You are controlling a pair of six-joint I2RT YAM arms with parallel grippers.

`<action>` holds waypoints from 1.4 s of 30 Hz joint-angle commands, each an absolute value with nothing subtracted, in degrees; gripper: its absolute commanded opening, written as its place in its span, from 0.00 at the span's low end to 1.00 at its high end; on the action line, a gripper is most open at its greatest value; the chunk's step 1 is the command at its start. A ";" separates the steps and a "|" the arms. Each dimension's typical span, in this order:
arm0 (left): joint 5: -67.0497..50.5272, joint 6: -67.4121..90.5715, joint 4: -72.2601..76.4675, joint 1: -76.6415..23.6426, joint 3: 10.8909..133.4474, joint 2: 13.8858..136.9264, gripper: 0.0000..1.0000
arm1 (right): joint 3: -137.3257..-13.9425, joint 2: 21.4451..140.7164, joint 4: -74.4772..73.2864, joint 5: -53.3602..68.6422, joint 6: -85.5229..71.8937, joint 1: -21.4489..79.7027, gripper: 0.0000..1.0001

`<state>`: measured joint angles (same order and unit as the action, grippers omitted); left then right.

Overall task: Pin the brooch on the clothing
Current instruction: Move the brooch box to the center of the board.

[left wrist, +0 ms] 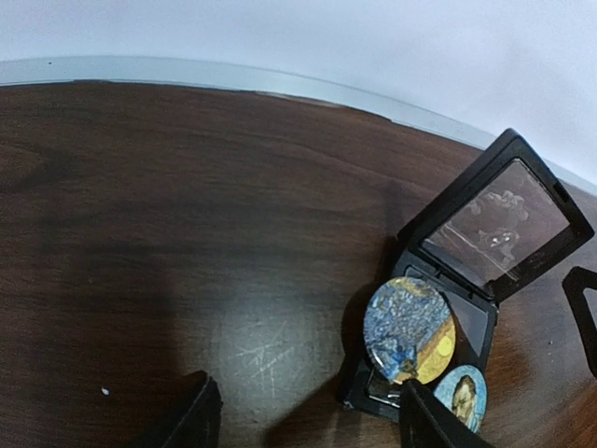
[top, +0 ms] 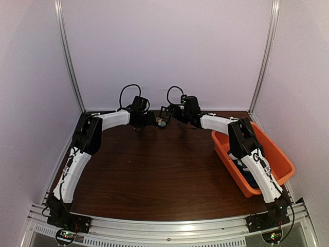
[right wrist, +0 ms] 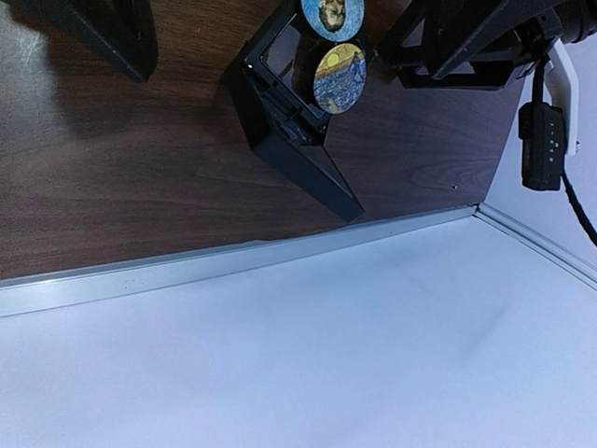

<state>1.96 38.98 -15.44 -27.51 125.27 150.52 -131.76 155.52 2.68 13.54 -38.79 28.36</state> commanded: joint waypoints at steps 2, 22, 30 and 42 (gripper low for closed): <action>3.00 37.27 -18.11 -27.68 127.27 153.73 0.66 | -128.55 151.12 3.99 14.69 -37.47 28.04 1.00; 1.99 36.26 -25.09 -28.04 132.00 156.33 0.54 | -125.90 148.85 3.53 15.32 -36.31 27.86 1.00; 3.13 34.41 -26.71 -29.02 133.02 156.45 0.53 | -124.45 147.63 3.85 15.54 -36.08 27.79 1.00; 7.03 34.69 -29.85 -30.06 135.53 157.12 0.50 | -120.71 144.81 4.63 15.92 -36.10 27.78 1.00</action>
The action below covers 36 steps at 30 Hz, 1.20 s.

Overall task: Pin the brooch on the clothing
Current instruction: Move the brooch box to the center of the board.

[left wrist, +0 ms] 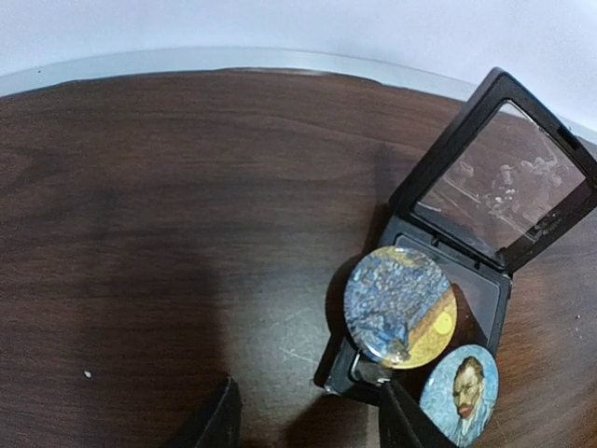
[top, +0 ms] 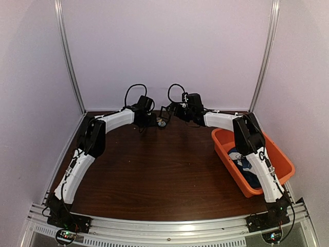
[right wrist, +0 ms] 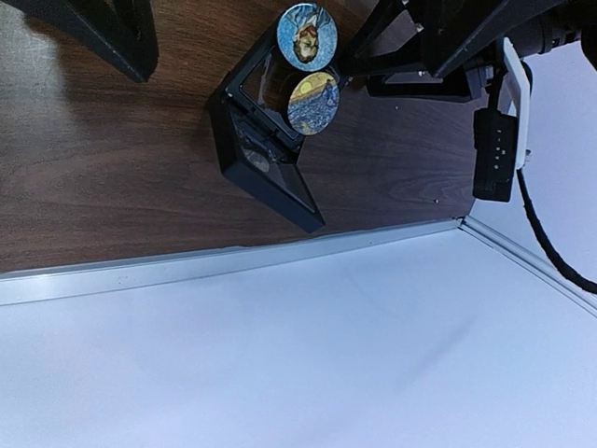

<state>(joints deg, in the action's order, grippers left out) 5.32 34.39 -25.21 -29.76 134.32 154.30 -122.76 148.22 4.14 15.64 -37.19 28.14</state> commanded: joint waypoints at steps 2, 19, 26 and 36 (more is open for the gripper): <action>7.54 34.89 -30.33 -30.06 135.95 157.36 0.48 | -120.09 144.16 4.74 15.82 -35.97 27.84 1.00; 9.98 37.83 -28.91 -29.71 137.15 157.59 0.42 | -117.25 141.24 5.19 16.33 -35.08 27.86 1.00; 10.34 37.64 -29.09 -29.71 138.18 158.07 0.42 | -117.42 141.17 5.12 16.57 -35.17 27.85 1.00; 10.74 37.01 -27.70 -29.72 140.34 158.99 0.38 | -117.80 141.08 4.58 16.49 -35.04 27.84 1.00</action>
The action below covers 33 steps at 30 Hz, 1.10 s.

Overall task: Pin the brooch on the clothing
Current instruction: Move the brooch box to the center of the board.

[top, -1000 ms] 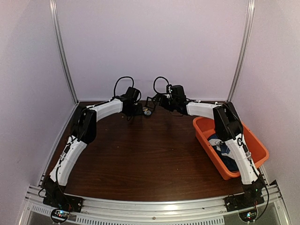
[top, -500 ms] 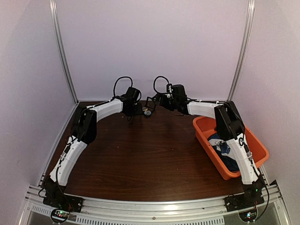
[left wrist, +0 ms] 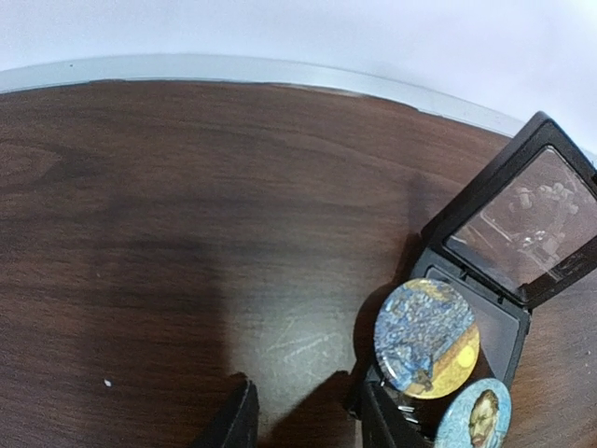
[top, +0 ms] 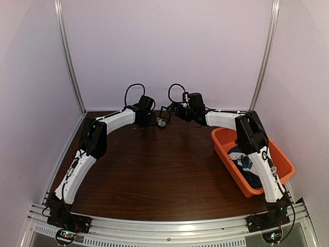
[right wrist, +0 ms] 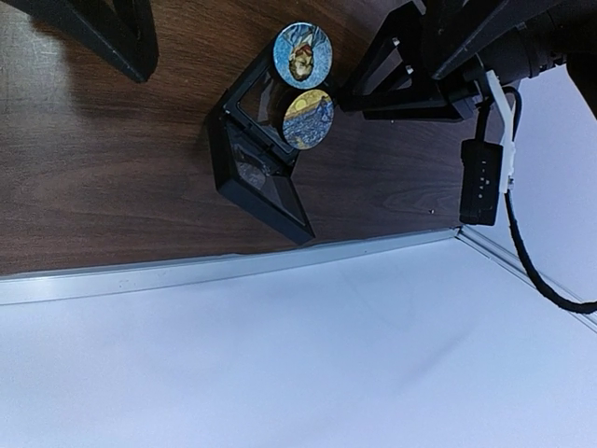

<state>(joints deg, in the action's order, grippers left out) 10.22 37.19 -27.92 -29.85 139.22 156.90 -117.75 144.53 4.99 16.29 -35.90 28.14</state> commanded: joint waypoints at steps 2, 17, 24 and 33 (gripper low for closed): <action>10.92 37.07 -27.85 -29.75 140.36 158.99 0.34 | -117.98 141.10 4.48 16.49 -35.02 27.79 1.00; 10.32 35.89 -29.46 -29.79 141.46 159.48 0.21 | -117.86 140.24 3.61 16.61 -34.42 27.90 1.00; 11.97 36.36 -32.45 -29.54 137.19 157.08 0.21 | -117.47 139.68 3.67 16.61 -34.53 27.95 1.00; 13.40 36.69 -30.09 -29.53 129.67 152.58 0.18 | -116.24 138.72 3.60 16.50 -34.05 27.94 1.00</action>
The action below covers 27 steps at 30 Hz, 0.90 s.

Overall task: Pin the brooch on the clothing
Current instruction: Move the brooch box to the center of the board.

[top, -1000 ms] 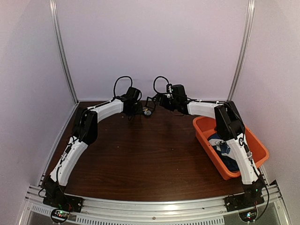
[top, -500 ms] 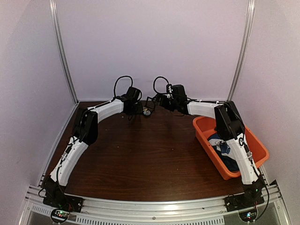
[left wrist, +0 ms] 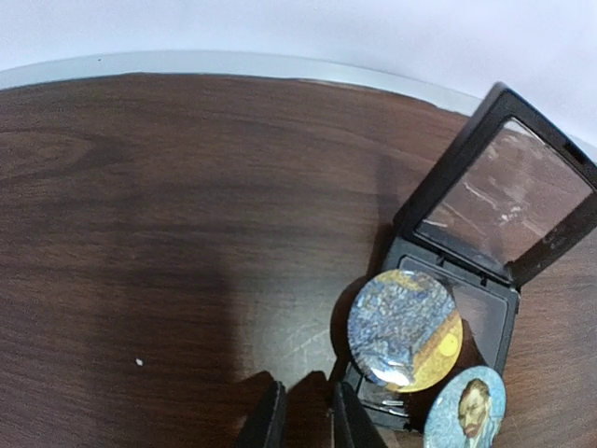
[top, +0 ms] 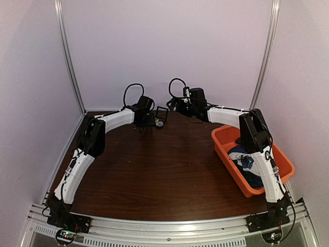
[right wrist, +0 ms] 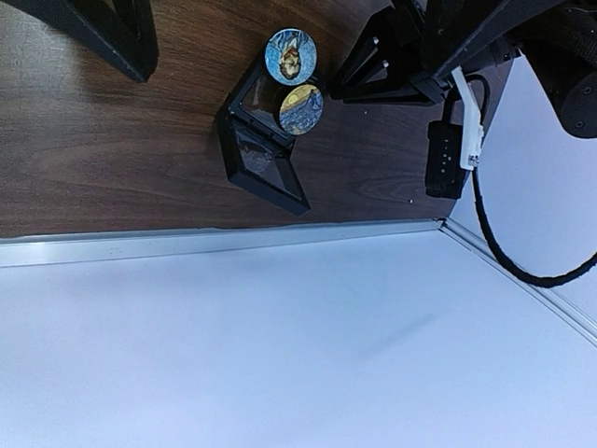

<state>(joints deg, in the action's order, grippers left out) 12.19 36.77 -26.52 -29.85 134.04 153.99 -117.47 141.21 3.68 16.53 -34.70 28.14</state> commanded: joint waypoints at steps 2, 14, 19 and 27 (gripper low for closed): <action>13.56 36.96 -29.49 -29.62 128.43 151.44 0.18 | -116.19 138.70 3.60 16.48 -34.08 27.95 1.00; 15.04 36.39 -29.44 -29.62 121.71 146.63 0.18 | -115.79 138.17 3.60 16.73 -34.21 27.94 1.00; 15.69 36.52 -28.89 -29.62 117.51 144.09 0.18 | -115.12 137.59 3.77 16.62 -34.26 27.95 1.00; 16.32 37.66 -27.08 -29.62 109.05 139.13 0.18 | -113.43 136.21 4.02 16.51 -33.93 28.19 1.00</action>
